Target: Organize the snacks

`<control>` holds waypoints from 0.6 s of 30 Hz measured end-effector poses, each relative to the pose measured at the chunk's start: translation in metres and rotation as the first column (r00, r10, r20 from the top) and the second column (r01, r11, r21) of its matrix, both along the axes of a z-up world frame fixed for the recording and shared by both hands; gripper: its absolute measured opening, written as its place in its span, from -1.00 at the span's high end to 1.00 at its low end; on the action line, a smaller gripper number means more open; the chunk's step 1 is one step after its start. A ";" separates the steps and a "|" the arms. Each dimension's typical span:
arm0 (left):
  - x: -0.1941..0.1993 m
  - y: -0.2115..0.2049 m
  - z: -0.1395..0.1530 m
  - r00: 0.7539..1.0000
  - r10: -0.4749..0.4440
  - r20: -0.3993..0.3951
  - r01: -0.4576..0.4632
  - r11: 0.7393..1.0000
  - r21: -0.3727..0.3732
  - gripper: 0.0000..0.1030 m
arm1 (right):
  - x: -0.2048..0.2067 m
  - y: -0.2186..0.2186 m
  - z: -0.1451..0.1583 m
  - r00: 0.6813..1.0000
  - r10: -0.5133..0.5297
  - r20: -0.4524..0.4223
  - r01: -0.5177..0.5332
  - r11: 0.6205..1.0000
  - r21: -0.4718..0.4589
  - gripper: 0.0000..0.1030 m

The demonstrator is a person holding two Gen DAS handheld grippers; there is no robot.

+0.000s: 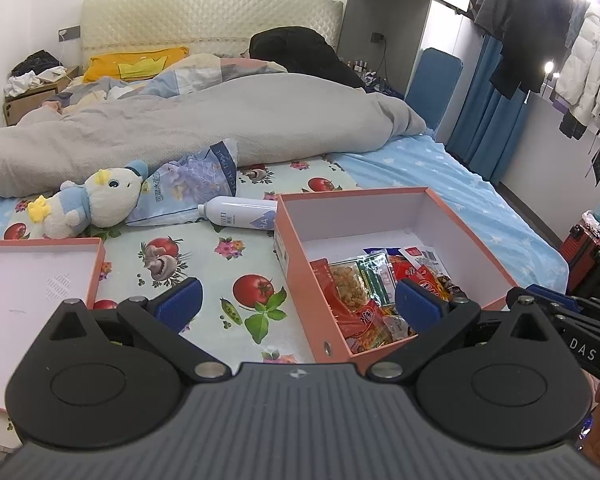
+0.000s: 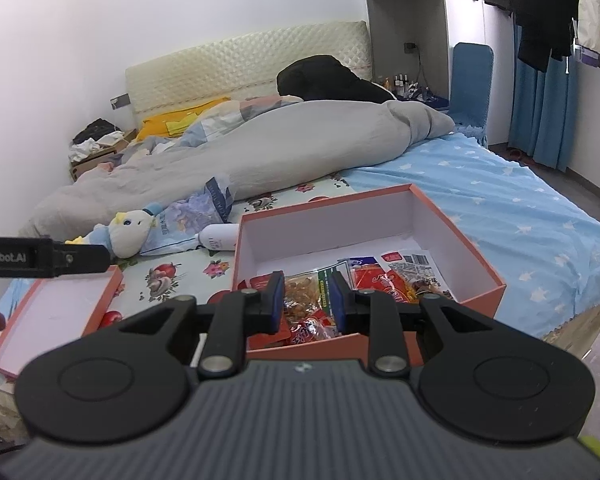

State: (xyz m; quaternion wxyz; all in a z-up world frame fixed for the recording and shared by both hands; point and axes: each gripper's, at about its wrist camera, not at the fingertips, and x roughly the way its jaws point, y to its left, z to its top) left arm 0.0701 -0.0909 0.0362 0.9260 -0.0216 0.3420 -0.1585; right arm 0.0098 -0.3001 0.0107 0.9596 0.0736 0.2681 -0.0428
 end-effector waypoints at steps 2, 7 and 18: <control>-0.001 0.000 0.000 1.000 0.000 -0.002 0.000 1.000 -0.003 -1.00 | 0.000 -0.001 -0.001 1.000 -0.005 -0.002 0.005 1.000 0.003 0.45; 0.002 0.001 -0.001 1.000 0.009 -0.008 -0.009 1.000 -0.006 -1.00 | 0.001 -0.001 -0.002 1.000 -0.010 -0.007 0.010 1.000 -0.005 0.44; 0.003 0.001 -0.005 1.000 0.015 -0.017 -0.015 1.000 -0.001 -1.00 | 0.003 -0.010 -0.006 0.999 -0.045 -0.006 0.045 0.999 0.002 -0.82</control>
